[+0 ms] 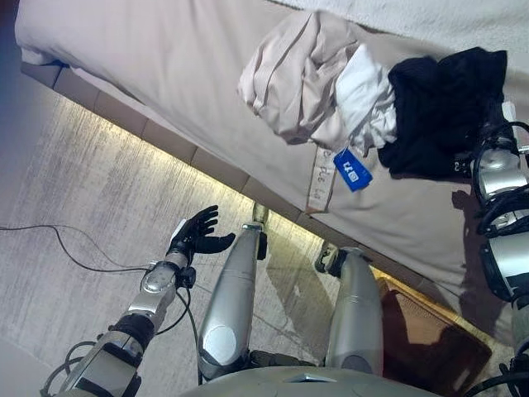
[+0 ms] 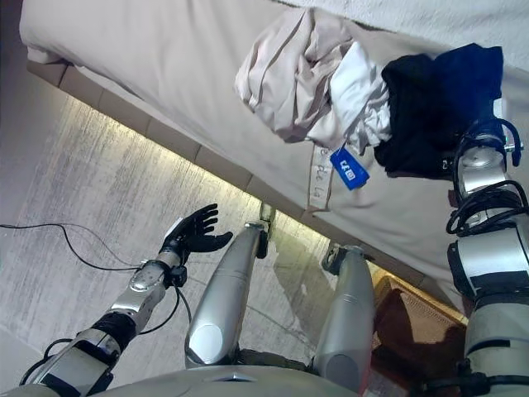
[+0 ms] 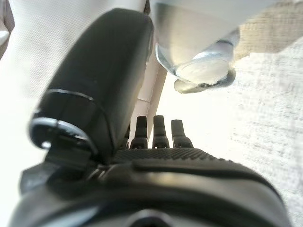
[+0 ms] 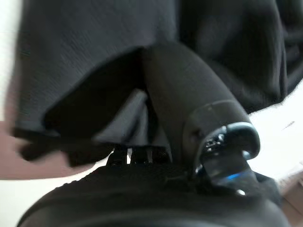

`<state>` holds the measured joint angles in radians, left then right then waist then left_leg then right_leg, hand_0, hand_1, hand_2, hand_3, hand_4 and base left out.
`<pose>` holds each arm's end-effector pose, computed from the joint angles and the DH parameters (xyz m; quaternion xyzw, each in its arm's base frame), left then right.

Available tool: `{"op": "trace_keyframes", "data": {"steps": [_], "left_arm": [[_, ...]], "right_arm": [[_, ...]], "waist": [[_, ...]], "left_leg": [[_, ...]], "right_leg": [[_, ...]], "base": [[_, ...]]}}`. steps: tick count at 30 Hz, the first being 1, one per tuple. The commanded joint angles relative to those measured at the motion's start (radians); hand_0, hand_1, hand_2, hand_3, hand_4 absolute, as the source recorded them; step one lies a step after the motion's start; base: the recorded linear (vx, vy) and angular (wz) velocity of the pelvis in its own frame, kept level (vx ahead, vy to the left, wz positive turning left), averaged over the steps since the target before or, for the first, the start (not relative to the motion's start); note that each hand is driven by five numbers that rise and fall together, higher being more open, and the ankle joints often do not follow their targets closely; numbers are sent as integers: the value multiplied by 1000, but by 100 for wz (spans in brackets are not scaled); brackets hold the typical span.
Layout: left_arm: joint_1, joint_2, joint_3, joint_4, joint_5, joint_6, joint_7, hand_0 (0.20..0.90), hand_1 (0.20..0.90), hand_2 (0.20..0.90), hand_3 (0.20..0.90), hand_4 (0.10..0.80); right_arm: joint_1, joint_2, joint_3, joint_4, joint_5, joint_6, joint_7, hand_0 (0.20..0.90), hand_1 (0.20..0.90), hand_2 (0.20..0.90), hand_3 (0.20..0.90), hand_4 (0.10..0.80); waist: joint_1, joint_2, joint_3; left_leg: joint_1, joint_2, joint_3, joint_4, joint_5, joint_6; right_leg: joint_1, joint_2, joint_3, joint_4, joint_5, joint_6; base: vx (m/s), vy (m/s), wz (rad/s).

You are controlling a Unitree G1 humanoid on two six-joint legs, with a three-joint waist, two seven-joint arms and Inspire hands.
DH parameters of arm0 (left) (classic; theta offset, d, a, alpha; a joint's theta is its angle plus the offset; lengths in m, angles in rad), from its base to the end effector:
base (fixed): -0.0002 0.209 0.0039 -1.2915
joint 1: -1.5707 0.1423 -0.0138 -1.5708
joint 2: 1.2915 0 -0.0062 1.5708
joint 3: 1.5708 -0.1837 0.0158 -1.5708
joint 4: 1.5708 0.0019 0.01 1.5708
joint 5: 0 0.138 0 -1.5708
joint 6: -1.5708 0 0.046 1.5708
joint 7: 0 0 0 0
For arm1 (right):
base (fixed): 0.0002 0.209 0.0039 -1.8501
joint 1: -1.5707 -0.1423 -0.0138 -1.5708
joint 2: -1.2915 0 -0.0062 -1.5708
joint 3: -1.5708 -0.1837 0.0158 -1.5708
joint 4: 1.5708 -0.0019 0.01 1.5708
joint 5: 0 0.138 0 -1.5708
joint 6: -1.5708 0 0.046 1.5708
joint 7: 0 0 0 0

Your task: Pick up the clothes from the bed and place them into the basket

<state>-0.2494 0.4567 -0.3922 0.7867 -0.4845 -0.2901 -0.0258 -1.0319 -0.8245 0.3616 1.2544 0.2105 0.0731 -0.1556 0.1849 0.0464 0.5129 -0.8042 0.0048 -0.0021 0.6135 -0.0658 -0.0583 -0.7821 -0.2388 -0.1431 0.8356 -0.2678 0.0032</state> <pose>0.2181 0.2280 -0.0207 0.0698 0.1633 -0.0371 0.9834 0.3173 -0.3393 0.1803 -0.3020 0.1184 -0.2830 0.9026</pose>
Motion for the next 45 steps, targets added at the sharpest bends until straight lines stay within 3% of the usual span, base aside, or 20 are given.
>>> {"op": "trace_keyframes", "data": {"steps": [1, 2, 6, 14, 15, 24, 28, 33, 34, 35, 38, 40, 42, 45], "left_arm": [[133, 36, 42, -29, -55, -31, 32, 900, 900, 900, 900, 800], [141, 37, 55, -27, -55, -23, 32, 900, 900, 900, 900, 800], [159, 45, 68, -12, -9, -5, 25, 900, 900, 900, 900, 800], [212, 50, 54, -20, 0, -52, 13, 900, 900, 900, 900, 800], [217, 51, 51, -23, 3, -61, 15, 900, 900, 900, 900, 800], [237, -1, 40, 43, 85, -86, 39, 900, 900, 900, 900, 800], [266, -49, 66, 109, 160, -71, 56, 900, 900, 900, 900, 800], [312, -113, 110, 170, 210, -70, 86, 900, 900, 900, 900, 800], [328, -136, 131, 179, 219, -66, 92, 900, 900, 900, 900, 800], [353, -164, 157, 195, 261, -68, 98, 900, 900, 900, 900, 800], [376, -179, 155, 215, 282, -89, 103, 900, 900, 900, 900, 800], [372, -176, 152, 215, 282, -97, 86, 900, 900, 900, 900, 800], [353, -175, 138, 219, 286, -99, 70, 900, 900, 900, 900, 800], [331, -167, 120, 241, 352, -95, 42, 900, 900, 900, 900, 800]], "right_arm": [[100, -15, 30, 39, -6, 72, 100, 411, 411, 411, 329, 229], [111, -9, 17, 44, -5, 63, 91, 300, 300, 300, 200, 100], [135, 0, -28, 58, 23, 38, 39, 300, 300, 300, 200, 100], [174, -33, -128, 17, 111, -69, -72, 300, 300, 300, 200, 100], [184, -34, -149, 2, 146, -93, -84, 300, 300, 300, 200, 100], [294, 9, -283, -123, 329, -232, -74, 300, 300, 300, 200, 100], [502, 122, -375, -334, 411, -265, -87, 300, 300, 300, 200, 100], [781, 291, -435, -535, 465, -348, -125, 300, 300, 300, 200, 100], [834, 337, -451, -569, 478, -382, -127, 300, 300, 300, 200, 100], [901, 393, -462, -612, 509, -453, -111, 300, 300, 300, 200, 100], [959, 467, -464, -692, 518, -542, -123, 300, 300, 300, 200, 100], [989, 501, -472, -751, 534, -607, -174, 300, 300, 300, 200, 100], [1012, 526, -508, -811, 520, -694, -197, 300, 300, 300, 200, 100], [1046, 529, -553, -901, 462, -787, -236, 300, 300, 300, 200, 100]], "waist": [[24, 44, -85], [28, 45, -82], [35, 44, -82], [20, 24, -105], [15, 17, -110], [-19, -16, -194], [-68, -45, -273], [-121, -72, -331], [-124, -80, -335], [-123, -90, -337], [-126, -82, -340], [-131, -67, -346], [-136, -57, -351], [-173, -52, -368]], "left_leg": [[-23, -4, -16, 130, -74, 96], [-11, -5, -15, 123, -72, 96], [32, -7, -17, 86, -53, 89], [190, 0, -24, -107, 7, 52], [204, 0, -16, -149, 51, 50], [411, 38, 7, -372, 99, 12], [546, 54, 22, -490, 115, 2], [643, 64, 30, -473, 80, -4], [644, 58, 1, -432, 89, -4], [636, 28, -74, -350, 91, 12], [660, 11, -138, -394, 94, 31], [689, 23, -159, -514, 116, 29], [680, 12, -196, -568, 143, 23], [702, -8, -173, -551, 99, 34]], "right_leg": [[3, 41, -18, -85, 124, -20], [17, 40, -24, -93, 126, -22], [63, 38, -48, -130, 142, -21], [242, 95, -62, -367, 196, -10], [264, 100, -73, -415, 233, -17], [477, 121, -61, -629, 262, 16], [596, 133, -28, -724, 281, 33], [691, 143, 6, -769, 287, 25], [709, 143, 18, -767, 290, 21], [727, 141, 46, -758, 289, 16], [749, 157, 106, -759, 289, 23], [767, 161, 137, -772, 289, 39], [784, 150, 171, -794, 295, 58], [766, 111, 197, -800, 315, 92]], "base": [[41, -34, 39], [46, -51, -18], [70, -42, 23], [8, -32, -5], [-99, -50, -17], [-16, -20, -14], [113, -28, -16], [144, 22, -17], [219, 132, -35], [178, 109, -51], [120, 139, -79], [132, 195, -105], [102, 230, -73], [47, 271, -72]]}}
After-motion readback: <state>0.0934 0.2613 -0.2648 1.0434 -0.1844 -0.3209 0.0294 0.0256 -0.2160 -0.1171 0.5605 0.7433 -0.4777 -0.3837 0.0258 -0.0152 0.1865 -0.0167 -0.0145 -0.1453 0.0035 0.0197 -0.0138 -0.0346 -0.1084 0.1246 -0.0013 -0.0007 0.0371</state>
